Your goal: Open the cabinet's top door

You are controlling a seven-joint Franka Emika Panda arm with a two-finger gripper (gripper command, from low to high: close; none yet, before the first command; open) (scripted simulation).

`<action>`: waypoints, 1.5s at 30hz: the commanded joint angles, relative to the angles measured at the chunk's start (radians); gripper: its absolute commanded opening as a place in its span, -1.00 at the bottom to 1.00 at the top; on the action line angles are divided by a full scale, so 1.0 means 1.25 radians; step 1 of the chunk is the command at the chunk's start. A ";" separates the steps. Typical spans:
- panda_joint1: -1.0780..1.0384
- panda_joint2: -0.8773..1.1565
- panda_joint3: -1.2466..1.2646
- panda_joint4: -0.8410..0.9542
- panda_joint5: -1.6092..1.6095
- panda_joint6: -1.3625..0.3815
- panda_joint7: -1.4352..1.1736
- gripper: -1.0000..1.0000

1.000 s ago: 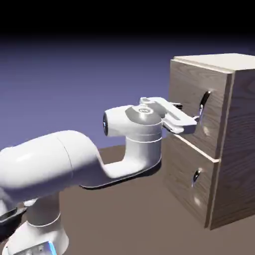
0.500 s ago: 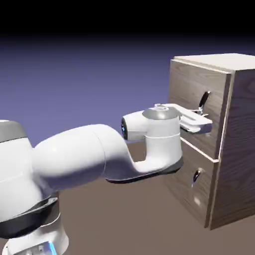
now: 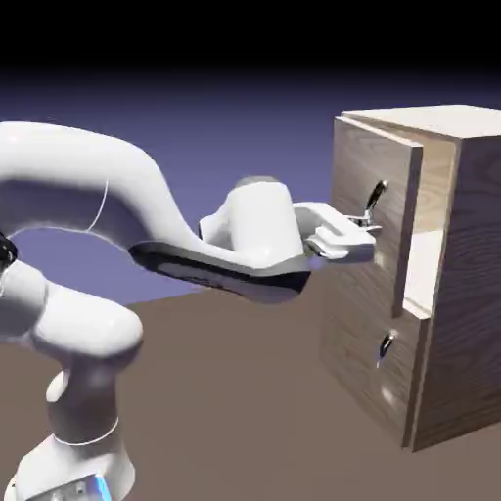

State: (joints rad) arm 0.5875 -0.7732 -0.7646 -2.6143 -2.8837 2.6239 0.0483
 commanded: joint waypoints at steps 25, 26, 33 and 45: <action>-0.370 -0.129 0.572 -0.236 0.638 -0.190 -0.177 -1.00; -0.369 -0.137 0.592 -0.243 0.672 -0.205 -0.191 -1.00; -0.340 -0.169 0.736 -0.268 0.916 -0.341 -0.269 -1.00; -0.303 -0.044 1.044 -0.156 1.326 -0.696 -0.302 -1.00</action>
State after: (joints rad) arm 0.2088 -0.8285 0.5397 -2.8092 -1.2259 1.7525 -0.3289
